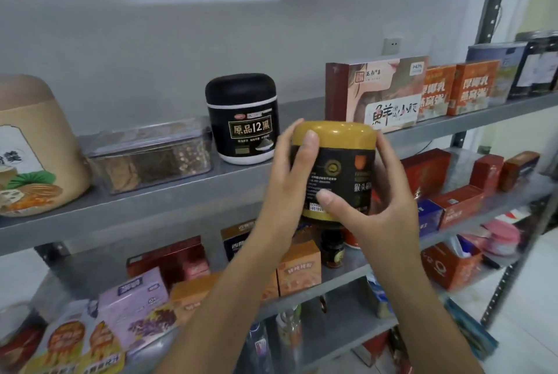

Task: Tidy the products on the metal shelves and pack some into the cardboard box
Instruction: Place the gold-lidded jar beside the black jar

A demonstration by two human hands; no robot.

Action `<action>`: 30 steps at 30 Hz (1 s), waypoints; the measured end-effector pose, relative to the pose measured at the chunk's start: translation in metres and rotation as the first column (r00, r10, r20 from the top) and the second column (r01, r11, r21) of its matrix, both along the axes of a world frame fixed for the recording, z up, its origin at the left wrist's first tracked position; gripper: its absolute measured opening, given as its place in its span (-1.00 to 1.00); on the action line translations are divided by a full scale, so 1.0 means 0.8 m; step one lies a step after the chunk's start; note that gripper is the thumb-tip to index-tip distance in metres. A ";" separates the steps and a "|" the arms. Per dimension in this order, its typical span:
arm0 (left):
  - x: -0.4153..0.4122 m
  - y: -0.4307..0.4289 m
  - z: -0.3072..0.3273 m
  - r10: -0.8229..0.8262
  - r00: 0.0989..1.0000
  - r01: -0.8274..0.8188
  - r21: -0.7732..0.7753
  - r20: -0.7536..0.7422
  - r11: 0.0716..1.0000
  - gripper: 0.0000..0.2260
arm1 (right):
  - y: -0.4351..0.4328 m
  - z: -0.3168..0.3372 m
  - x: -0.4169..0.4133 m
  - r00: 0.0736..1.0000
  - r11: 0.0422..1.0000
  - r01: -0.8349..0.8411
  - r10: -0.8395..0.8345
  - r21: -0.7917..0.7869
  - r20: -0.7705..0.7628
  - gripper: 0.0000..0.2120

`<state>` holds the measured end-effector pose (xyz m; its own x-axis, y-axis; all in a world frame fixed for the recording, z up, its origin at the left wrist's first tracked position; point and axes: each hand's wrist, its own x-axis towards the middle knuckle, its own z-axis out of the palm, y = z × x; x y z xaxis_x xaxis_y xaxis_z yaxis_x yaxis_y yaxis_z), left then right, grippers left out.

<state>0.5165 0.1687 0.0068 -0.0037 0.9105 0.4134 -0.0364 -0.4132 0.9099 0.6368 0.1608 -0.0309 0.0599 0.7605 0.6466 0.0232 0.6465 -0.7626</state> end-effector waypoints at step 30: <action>0.008 -0.024 -0.057 -0.065 0.998 0.068 -0.328 0.019 0.942 -0.30 | -0.003 -0.055 0.030 0.943 0.995 -0.008 -0.026 0.100 0.332 0.03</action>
<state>0.5229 0.1497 -0.0390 0.0596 0.9940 0.0921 -0.0608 -0.0885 0.9942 0.6604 0.1581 -0.0750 -0.1647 0.6923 0.7026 0.2711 0.7166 -0.6426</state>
